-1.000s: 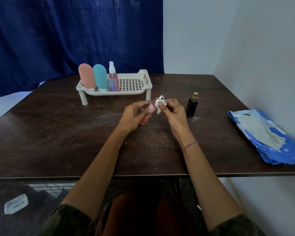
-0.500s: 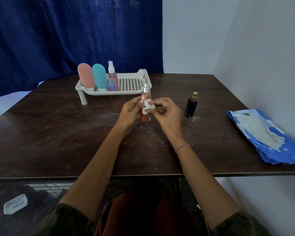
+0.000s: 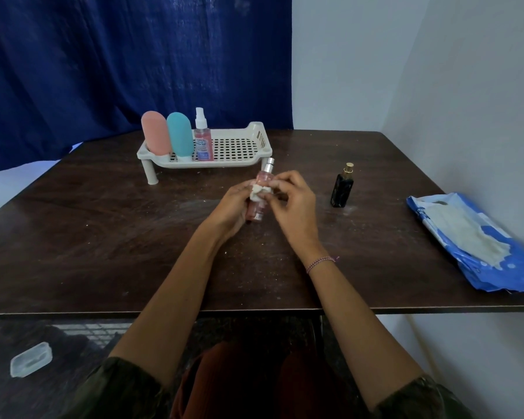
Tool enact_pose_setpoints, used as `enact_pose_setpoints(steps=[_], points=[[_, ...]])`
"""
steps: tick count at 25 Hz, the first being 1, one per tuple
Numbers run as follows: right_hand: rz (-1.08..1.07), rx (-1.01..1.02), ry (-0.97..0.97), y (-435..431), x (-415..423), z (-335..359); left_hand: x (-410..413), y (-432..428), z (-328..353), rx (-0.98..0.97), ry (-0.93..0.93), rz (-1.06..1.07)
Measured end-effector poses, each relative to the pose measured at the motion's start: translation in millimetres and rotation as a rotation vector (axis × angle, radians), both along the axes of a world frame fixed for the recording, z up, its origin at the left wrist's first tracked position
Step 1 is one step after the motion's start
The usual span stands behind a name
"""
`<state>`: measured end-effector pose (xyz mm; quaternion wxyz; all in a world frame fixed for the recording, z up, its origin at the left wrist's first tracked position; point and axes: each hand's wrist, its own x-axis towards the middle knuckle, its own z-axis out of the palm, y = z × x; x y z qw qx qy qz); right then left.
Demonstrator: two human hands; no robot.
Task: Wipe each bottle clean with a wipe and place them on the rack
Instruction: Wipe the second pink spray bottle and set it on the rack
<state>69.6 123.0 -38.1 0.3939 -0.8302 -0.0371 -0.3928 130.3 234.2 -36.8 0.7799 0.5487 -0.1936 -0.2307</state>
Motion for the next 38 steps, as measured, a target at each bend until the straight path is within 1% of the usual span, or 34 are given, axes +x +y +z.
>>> enact_pose_setpoints(steps=[3,5,7,9,12,15,17,19,21,23,27,32,36,38], points=[[-0.087,0.104,-0.025,-4.2,1.9,1.7,-1.9,-1.8,0.7,0.059,-0.017,-0.072],[-0.090,0.165,-0.024,-5.1,2.5,1.8,-2.0,-0.4,0.8,0.079,-0.025,-0.080],[-0.050,0.207,-0.006,-6.0,2.1,1.9,-1.7,1.3,1.2,0.053,-0.011,-0.067],[0.017,0.208,0.028,-5.9,1.8,1.4,-1.0,3.0,1.9,-0.037,0.040,-0.042],[0.139,0.132,0.089,-2.6,1.9,-2.4,0.6,6.3,6.0,-0.206,0.182,0.026],[0.227,0.034,0.145,1.6,2.3,-7.2,4.1,9.6,8.4,-0.268,0.252,0.156],[0.250,-0.024,0.109,4.4,2.2,-8.7,7.9,10.8,8.1,-0.330,0.318,0.241],[0.251,-0.080,0.049,6.9,1.8,-8.4,8.7,9.7,8.7,-0.396,0.405,0.272],[0.224,-0.127,0.010,8.6,1.2,-7.6,6.7,7.6,9.5,-0.420,0.465,0.262],[0.176,-0.144,-0.012,8.3,1.1,-6.8,3.7,6.2,10.3,-0.410,0.475,0.224],[0.162,-0.052,-0.062,5.6,-0.6,-4.9,1.6,4.0,11.0,-0.443,0.482,0.183],[0.160,0.152,-0.051,1.4,0.7,-3.0,1.8,4.1,11.0,-0.481,0.461,0.229],[0.279,0.277,0.029,0.9,2.0,-1.7,3.0,6.1,11.5,-0.512,0.463,0.255],[0.329,0.313,0.047,1.8,1.4,-1.5,3.1,5.3,10.9,-0.490,0.435,0.251]])
